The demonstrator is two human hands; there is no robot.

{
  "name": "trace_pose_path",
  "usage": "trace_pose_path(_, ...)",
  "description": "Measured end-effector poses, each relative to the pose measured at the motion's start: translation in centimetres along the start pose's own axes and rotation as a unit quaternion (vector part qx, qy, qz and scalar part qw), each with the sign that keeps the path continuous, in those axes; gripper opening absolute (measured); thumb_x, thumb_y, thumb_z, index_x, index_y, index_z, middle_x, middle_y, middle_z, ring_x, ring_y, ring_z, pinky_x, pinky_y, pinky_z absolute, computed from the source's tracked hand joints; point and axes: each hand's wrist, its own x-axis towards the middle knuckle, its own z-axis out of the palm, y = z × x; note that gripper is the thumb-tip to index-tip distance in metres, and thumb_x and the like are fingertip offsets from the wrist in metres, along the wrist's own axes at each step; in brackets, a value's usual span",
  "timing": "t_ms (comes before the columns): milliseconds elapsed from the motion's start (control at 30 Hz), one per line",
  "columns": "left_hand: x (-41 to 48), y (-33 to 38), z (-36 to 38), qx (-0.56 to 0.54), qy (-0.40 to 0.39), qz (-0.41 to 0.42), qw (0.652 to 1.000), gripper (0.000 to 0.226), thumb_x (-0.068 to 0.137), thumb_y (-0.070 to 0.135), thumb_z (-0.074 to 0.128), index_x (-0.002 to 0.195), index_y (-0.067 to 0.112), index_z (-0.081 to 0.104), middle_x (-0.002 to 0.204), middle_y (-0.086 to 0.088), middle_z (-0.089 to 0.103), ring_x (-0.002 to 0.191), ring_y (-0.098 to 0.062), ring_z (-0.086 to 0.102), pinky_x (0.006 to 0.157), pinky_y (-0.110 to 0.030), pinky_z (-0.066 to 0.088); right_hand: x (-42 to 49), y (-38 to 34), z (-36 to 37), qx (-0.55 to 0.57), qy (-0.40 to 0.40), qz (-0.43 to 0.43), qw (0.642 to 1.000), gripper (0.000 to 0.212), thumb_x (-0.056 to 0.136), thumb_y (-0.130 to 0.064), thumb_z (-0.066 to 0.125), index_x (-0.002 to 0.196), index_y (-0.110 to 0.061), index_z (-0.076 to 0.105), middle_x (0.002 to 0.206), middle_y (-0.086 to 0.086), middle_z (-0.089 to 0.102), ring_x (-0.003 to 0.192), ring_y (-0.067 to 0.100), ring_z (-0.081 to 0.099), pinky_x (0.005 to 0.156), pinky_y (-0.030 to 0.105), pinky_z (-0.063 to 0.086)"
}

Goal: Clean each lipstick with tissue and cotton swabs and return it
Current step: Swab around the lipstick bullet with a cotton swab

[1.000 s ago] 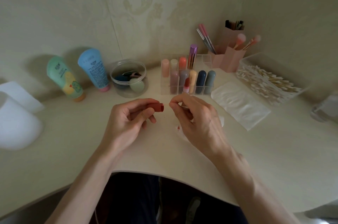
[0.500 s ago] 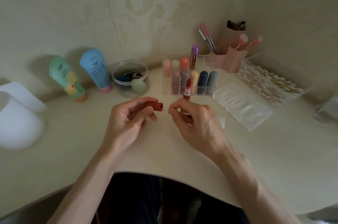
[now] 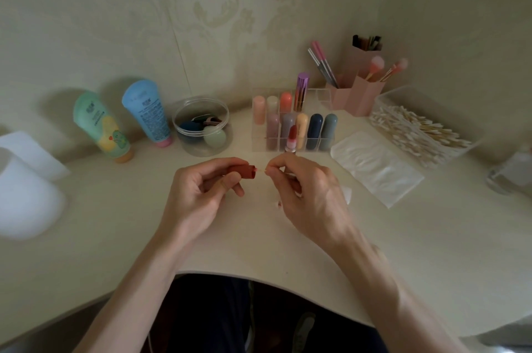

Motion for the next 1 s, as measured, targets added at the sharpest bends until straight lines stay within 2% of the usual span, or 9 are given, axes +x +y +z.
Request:
trace_pose_path(133, 0.0, 0.0, -0.3, -0.008, 0.017, -0.010, 1.000, 0.025, 0.097, -0.003, 0.063, 0.103, 0.016, 0.077, 0.089, -0.009, 0.079, 0.067, -0.018, 0.063, 0.049, -0.021, 0.037, -0.1, 0.0, 0.1, 0.014, -0.032, -0.006, 0.999, 0.007, 0.104, -0.024, 0.062, 0.100, -0.022, 0.068, 0.067, -0.015, 0.055, 0.063, 0.013, 0.060, 0.060, 0.041, 0.053)
trace_pose_path(200, 0.0, 0.0, -0.3, -0.006, 0.016, -0.012, 1.000, 0.023, 0.097, -0.003, 0.063, 0.105, 0.014, 0.077, 0.091, -0.010, 0.079, 0.067, -0.017, 0.064, 0.050, -0.019, 0.038, 0.0, 0.0, -0.1, 0.026, -0.054, -0.006, 0.998, 0.006, 0.104, -0.024, 0.063, 0.101, -0.023, 0.068, 0.068, -0.014, 0.058, 0.064, 0.012, 0.060, 0.061, 0.041, 0.053)
trace_pose_path(333, 0.0, 0.1, 0.1, 0.007, 0.005, -0.006, 1.000, 0.019, 0.097, -0.005, 0.061, 0.108, 0.004, 0.074, 0.095, -0.008, 0.080, 0.064, -0.013, 0.066, 0.055, -0.011, 0.043, 0.3, 0.5, -0.9, 0.035, -0.037, 0.005, 0.999, 0.007, 0.103, -0.023, 0.066, 0.099, -0.022, 0.070, 0.069, -0.013, 0.062, 0.061, 0.005, 0.056, 0.061, 0.026, 0.045)
trace_pose_path(433, 0.2, 0.1, 0.3, 0.037, 0.002, 0.002, 0.999, 0.018, 0.098, 0.001, 0.064, 0.111, 0.005, 0.075, 0.095, -0.004, 0.080, 0.066, -0.012, 0.068, 0.062, -0.008, 0.045, 0.7, 1.5, -1.9, -0.003, -0.007, 0.008, 1.000, 0.005, 0.100, -0.019, 0.070, 0.097, -0.020, 0.074, 0.084, -0.013, 0.065, 0.077, 0.006, 0.056, 0.071, 0.021, 0.044)
trace_pose_path(500, 0.2, 0.3, 0.5, 0.048, 0.002, 0.012, 0.999, 0.017, 0.097, 0.005, 0.067, 0.112, 0.008, 0.075, 0.095, -0.002, 0.080, 0.069, -0.012, 0.070, 0.070, -0.010, 0.049, 0.9, 2.3, -2.5, -0.045, 0.009, 0.004, 0.999, 0.004, 0.095, -0.017, 0.076, 0.098, -0.019, 0.078, 0.093, -0.007, 0.064, 0.090, 0.013, 0.055, 0.081, 0.023, 0.043)
trace_pose_path(567, 0.1, 0.7, 0.9, 0.053, 0.002, 0.020, 0.998, 0.016, 0.096, 0.008, 0.068, 0.111, 0.009, 0.075, 0.097, -0.002, 0.079, 0.072, -0.013, 0.071, 0.075, -0.011, 0.050, 1.1, 3.2, -3.2, -0.067, 0.024, 0.016, 0.997, 0.007, 0.092, -0.019, 0.079, 0.099, -0.022, 0.081, 0.093, -0.003, 0.060, 0.091, 0.018, 0.050, 0.082, 0.025, 0.041)
trace_pose_path(767, 0.3, 1.2, 2.5, 0.074, -0.040, 0.016, 0.996, 0.018, 0.093, 0.016, 0.073, 0.110, 0.016, 0.077, 0.097, 0.005, 0.079, 0.072, -0.014, 0.069, 0.075, -0.015, 0.054, 1.6, 5.3, -6.1, -0.164, 0.033, 0.134, 0.977, 0.010, 0.093, -0.028, 0.078, 0.102, -0.030, 0.082, 0.090, -0.007, 0.054, 0.092, 0.018, 0.049, 0.080, 0.033, 0.038)
trace_pose_path(867, 0.5, 1.0, 2.8, 0.057, -0.029, -0.006, 0.998, 0.020, 0.089, 0.013, 0.077, 0.109, 0.018, 0.077, 0.094, 0.003, 0.080, 0.072, -0.013, 0.072, 0.074, -0.013, 0.053, 1.2, 6.2, -6.8, -0.205, 0.067, 0.183, 0.959, 0.011, 0.092, -0.021, 0.080, 0.100, -0.027, 0.083, 0.088, -0.004, 0.062, 0.097, 0.026, 0.057, 0.085, 0.038, 0.044)
trace_pose_path(1000, 0.7, 1.1, 2.9, 0.043, -0.031, -0.025, 0.998, 0.022, 0.087, 0.010, 0.078, 0.108, 0.016, 0.077, 0.094, 0.003, 0.081, 0.077, -0.013, 0.076, 0.073, -0.012, 0.052, 0.9, 6.7, -7.0, -0.225, 0.105, 0.254, 0.935, 0.013, 0.094, -0.018, 0.077, 0.102, -0.025, 0.082, 0.101, 0.003, 0.075, 0.102, 0.030, 0.062, 0.089, 0.042, 0.050)
